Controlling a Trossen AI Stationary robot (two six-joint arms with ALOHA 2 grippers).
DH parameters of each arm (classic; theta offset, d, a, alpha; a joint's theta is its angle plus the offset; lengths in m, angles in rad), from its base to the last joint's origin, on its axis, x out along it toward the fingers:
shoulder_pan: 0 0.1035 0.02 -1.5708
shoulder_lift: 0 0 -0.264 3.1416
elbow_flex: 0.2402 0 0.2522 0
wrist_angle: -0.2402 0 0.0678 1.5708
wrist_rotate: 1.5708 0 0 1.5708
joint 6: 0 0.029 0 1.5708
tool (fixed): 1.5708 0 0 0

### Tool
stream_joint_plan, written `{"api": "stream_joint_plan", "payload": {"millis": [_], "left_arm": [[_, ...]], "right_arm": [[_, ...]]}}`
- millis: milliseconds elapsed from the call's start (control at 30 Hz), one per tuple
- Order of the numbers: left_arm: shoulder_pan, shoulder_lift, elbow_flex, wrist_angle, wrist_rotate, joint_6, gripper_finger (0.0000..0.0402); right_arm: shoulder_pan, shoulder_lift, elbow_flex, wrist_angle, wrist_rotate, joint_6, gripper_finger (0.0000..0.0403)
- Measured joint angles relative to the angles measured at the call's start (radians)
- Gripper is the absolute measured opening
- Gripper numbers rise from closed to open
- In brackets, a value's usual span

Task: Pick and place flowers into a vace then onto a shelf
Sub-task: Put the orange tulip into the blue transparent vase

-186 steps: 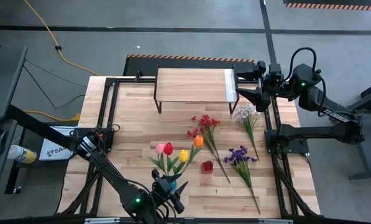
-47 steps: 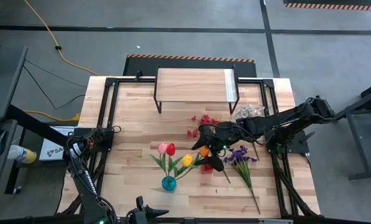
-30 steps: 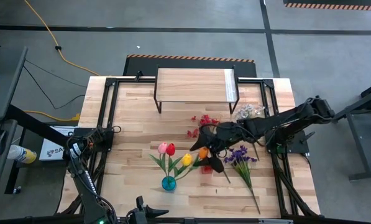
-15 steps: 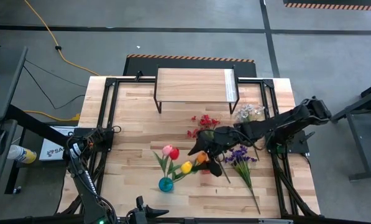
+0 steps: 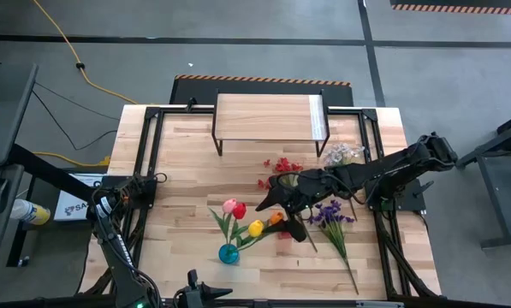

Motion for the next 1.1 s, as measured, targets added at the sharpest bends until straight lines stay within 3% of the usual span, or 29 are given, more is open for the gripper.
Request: {"api": "stream_joint_plan", "payload": {"millis": [300, 567, 833, 1100], "left_arm": [[0.0, 0.0, 0.0, 0.0, 0.0, 0.0, 0.0239], [0.0, 0.0, 0.0, 0.0, 0.0, 0.0, 0.0239], [0.0, 0.0, 0.0, 0.0, 0.001, -0.001, 0.0239], [0.0, 0.0, 0.0, 0.0, 0.0, -0.001, 0.0239]], "right_arm": [[-0.017, -0.01, 0.0, -0.006, -0.001, -0.007, 0.0309], [-0.07, -0.102, 0.0, -0.065, 0.009, -0.035, 0.0309], [-0.086, -0.203, 0.0, -0.361, 0.014, -0.051, 0.0309], [-0.015, -0.225, -0.001, -0.566, -0.006, -0.009, 0.0309]]}}
